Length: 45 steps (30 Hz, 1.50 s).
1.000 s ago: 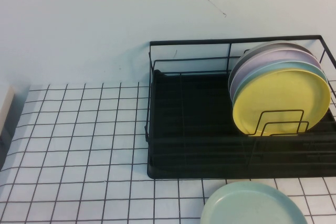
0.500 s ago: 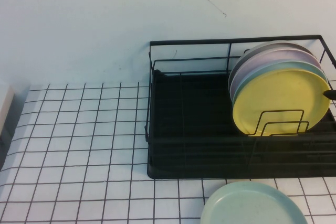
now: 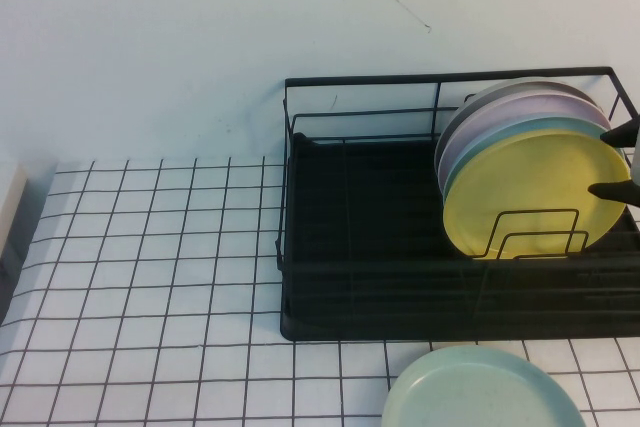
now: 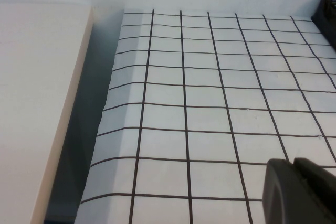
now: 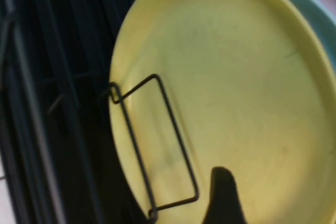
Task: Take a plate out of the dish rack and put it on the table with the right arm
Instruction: Grasp the plate from the shelf
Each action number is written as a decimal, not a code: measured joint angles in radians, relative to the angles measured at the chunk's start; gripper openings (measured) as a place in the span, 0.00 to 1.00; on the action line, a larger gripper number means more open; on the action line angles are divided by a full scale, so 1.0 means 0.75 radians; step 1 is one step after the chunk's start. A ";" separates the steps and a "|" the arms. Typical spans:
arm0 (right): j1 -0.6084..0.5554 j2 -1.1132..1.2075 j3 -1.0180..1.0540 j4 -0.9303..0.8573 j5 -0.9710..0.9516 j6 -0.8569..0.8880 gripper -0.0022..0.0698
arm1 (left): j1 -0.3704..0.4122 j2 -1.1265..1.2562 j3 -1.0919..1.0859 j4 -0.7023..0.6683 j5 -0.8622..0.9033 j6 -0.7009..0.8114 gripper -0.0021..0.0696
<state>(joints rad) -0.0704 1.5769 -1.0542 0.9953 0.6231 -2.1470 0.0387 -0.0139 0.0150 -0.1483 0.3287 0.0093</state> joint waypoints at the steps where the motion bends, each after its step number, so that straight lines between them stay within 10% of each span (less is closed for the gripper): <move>1: 0.000 0.011 0.000 0.033 -0.011 -0.021 0.64 | 0.000 0.000 0.000 0.000 0.000 0.000 0.03; 37: 0.000 0.151 -0.003 0.459 -0.069 -0.354 0.51 | 0.000 0.000 0.000 0.000 0.000 0.000 0.03; 45: 0.000 0.197 -0.003 0.518 -0.135 -0.370 0.34 | 0.000 0.000 0.000 0.000 0.000 0.000 0.03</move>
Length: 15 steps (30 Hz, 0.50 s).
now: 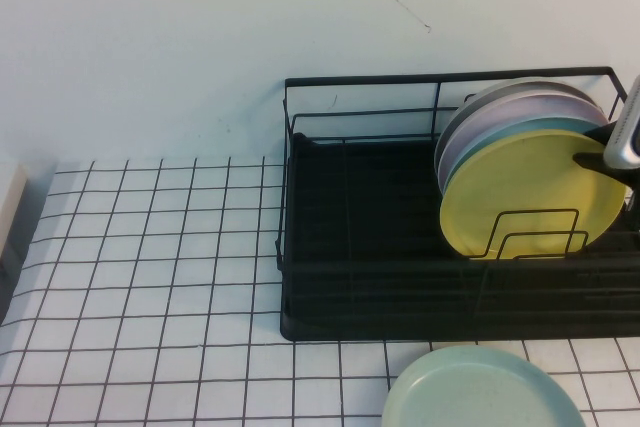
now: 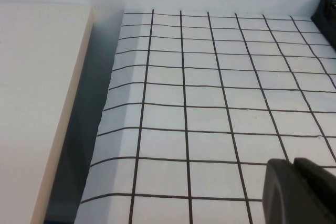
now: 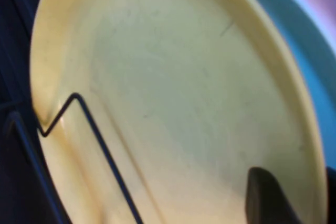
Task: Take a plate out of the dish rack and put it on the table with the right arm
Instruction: Grasp the plate from the shelf
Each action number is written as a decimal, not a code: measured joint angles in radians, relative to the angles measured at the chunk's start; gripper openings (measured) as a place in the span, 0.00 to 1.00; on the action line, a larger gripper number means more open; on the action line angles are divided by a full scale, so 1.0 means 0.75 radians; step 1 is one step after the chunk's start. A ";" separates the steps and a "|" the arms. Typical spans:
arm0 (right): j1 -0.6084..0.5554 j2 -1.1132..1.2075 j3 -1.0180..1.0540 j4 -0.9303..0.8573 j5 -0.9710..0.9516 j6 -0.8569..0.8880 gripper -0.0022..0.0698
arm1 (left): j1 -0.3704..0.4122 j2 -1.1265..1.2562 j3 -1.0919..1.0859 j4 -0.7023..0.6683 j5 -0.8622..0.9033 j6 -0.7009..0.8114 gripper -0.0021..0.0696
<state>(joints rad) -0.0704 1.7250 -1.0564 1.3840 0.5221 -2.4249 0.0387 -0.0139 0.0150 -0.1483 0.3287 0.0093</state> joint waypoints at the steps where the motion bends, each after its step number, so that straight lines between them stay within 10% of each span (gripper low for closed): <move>1: 0.000 0.000 0.000 0.007 -0.005 0.000 0.29 | 0.000 0.000 0.000 0.000 0.000 0.000 0.03; 4: 0.000 0.000 0.000 0.033 -0.020 0.003 0.13 | 0.000 0.000 0.000 0.000 0.000 0.000 0.03; 15: 0.004 -0.250 0.007 0.007 -0.046 0.148 0.12 | 0.000 0.000 0.000 0.000 0.000 0.000 0.03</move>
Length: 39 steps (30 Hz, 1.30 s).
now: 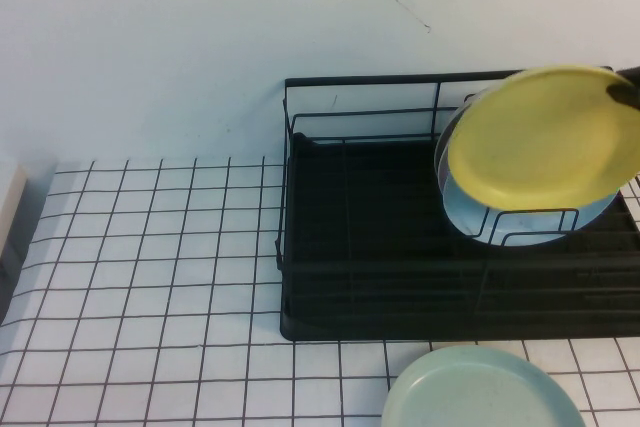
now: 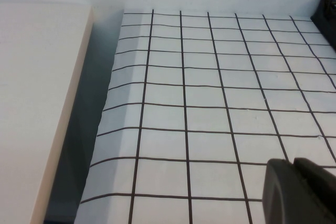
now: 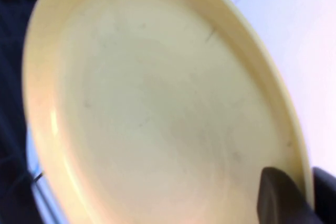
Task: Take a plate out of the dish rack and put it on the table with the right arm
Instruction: Grasp the plate from the shelf, then place the plate from the table
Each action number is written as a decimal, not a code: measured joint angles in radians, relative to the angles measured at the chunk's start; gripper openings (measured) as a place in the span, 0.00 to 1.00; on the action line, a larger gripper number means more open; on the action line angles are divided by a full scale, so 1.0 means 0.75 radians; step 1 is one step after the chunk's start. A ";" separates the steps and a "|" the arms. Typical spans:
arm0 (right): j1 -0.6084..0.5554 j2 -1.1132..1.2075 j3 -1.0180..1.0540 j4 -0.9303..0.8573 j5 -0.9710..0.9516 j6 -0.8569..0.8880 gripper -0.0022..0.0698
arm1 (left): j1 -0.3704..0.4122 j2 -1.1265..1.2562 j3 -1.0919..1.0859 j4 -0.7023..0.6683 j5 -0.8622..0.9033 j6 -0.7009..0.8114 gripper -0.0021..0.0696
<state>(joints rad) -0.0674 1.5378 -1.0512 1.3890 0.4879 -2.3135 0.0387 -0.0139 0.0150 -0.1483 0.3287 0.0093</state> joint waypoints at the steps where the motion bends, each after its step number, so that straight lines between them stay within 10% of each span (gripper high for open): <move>1: 0.000 -0.047 0.000 -0.017 -0.004 0.027 0.12 | 0.000 0.000 0.000 0.000 0.000 0.000 0.03; 21: 0.000 -0.784 0.186 -0.529 0.666 1.958 0.12 | -0.012 0.000 0.000 0.000 0.000 0.000 0.03; 39: 0.000 -0.567 0.872 -0.405 0.403 1.538 0.12 | -0.011 0.000 0.000 0.000 0.000 0.000 0.03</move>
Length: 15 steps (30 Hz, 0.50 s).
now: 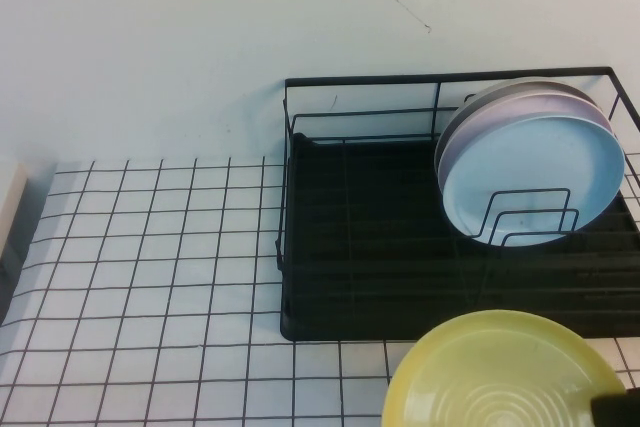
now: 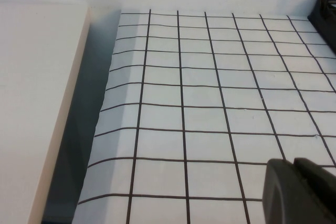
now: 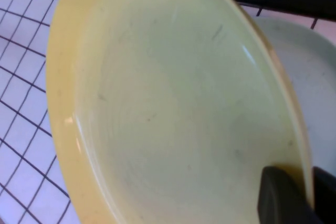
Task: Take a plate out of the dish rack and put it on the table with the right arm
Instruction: Place the plate from the table
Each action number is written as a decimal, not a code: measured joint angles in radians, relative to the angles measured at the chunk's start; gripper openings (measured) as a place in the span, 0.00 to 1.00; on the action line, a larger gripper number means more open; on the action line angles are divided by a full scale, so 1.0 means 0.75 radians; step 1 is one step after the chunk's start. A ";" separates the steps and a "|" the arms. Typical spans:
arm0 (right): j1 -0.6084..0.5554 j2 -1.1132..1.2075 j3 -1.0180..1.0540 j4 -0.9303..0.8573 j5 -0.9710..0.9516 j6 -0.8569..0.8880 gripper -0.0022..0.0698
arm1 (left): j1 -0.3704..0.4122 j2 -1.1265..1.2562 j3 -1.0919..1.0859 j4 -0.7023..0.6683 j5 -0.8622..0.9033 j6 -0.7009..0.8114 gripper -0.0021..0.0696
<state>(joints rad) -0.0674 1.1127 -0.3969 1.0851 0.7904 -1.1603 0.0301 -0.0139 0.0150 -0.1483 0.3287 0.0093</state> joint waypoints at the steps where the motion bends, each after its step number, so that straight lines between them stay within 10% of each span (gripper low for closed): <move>1: 0.000 0.029 0.000 0.017 -0.007 -0.045 0.12 | 0.000 0.000 0.000 0.000 0.000 0.000 0.03; 8: 0.000 0.224 0.000 0.127 -0.029 -0.329 0.20 | 0.000 0.000 0.000 0.000 0.000 0.000 0.03; 15: 0.000 0.337 -0.033 0.218 -0.086 -0.504 0.60 | 0.000 0.000 0.000 0.000 0.000 0.000 0.03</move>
<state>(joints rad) -0.0674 1.3657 -0.4214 1.2485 0.7261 -1.5381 0.0301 -0.0139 0.0150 -0.1483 0.3287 0.0093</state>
